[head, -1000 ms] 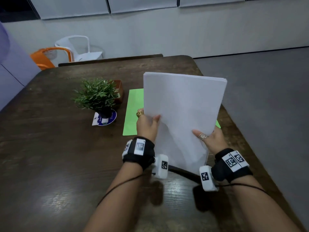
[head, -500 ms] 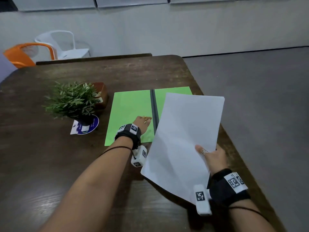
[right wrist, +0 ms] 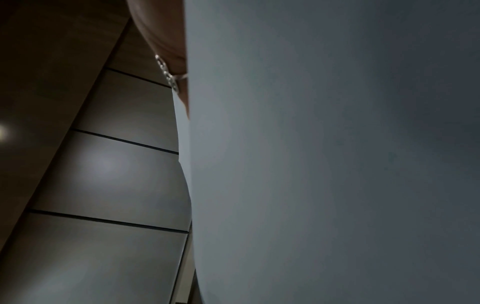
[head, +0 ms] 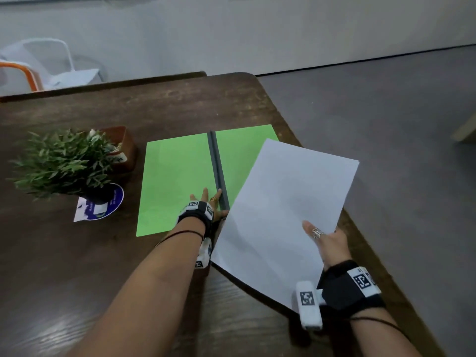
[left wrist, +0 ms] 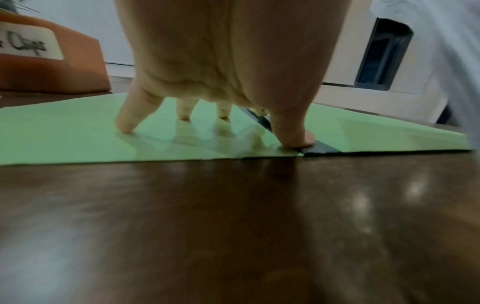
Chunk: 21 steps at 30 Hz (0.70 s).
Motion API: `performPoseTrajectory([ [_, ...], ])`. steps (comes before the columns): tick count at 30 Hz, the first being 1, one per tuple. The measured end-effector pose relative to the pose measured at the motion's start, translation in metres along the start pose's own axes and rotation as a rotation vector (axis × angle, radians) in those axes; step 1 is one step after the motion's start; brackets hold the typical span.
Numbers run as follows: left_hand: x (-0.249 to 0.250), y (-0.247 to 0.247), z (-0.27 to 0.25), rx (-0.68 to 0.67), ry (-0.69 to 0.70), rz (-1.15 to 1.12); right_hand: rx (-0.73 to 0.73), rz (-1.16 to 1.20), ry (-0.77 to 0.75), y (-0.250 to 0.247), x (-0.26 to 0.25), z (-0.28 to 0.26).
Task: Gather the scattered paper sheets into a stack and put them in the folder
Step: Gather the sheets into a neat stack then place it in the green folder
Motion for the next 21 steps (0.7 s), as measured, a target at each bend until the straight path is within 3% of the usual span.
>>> performPoseTrajectory([
  [4, -0.008, 0.018, -0.019, 0.005, 0.061, 0.053, -0.015, 0.011, 0.0, 0.006, -0.005, -0.004],
  [9, -0.009, 0.054, -0.069, 0.007, 0.159, 0.284, -0.073, 0.007, -0.038, 0.009, -0.014, -0.024],
  [16, -0.035, 0.117, -0.149, 0.034, 0.149, 0.245, -0.172, -0.084, -0.023, 0.002, 0.003, -0.075],
  [21, -0.09, 0.191, -0.169, -0.015, 0.125, 0.158, -0.27, -0.096, -0.005, 0.003, 0.015, -0.114],
])
Point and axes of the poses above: each hand's wrist, its own z-axis towards the middle knuckle, its own y-axis out of the palm, x = y × z, the point moved 4 cm from there along z, towards the middle knuckle, and after that the axes turned 2 degrees about -x, right-handed, at the moved point
